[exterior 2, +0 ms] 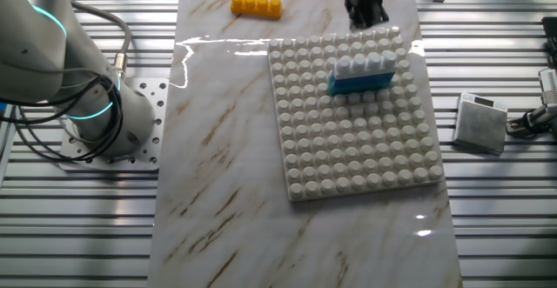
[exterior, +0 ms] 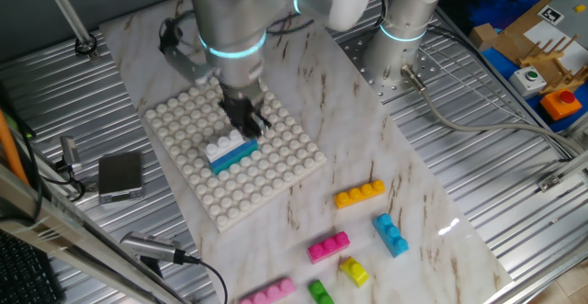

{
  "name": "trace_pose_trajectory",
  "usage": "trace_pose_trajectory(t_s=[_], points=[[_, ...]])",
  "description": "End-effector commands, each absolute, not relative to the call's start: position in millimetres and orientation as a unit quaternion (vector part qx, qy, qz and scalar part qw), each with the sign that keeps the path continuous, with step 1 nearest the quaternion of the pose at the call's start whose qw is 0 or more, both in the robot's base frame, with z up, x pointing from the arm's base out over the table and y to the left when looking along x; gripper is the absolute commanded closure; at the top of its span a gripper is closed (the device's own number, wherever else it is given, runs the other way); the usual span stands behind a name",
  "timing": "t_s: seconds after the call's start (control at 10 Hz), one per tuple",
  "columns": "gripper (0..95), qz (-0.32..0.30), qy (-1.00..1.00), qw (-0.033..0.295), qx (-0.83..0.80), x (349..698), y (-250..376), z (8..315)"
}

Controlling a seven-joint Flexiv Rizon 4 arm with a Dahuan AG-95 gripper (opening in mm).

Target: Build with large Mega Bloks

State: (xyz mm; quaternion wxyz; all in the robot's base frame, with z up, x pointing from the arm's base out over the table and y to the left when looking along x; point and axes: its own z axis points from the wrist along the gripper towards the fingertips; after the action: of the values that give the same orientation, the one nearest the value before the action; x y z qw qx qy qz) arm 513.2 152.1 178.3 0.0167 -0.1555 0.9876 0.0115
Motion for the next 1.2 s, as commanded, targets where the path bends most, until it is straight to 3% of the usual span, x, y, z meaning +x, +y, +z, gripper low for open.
trace_pose_trajectory(t_s=[0.1,0.5,1.2], points=[[95.0,0.011,0.991,0.015,-0.136,520,189,172],[95.0,0.005,0.995,0.015,-0.101,524,262,149],[95.0,0.032,0.990,0.026,-0.134,523,267,148]])
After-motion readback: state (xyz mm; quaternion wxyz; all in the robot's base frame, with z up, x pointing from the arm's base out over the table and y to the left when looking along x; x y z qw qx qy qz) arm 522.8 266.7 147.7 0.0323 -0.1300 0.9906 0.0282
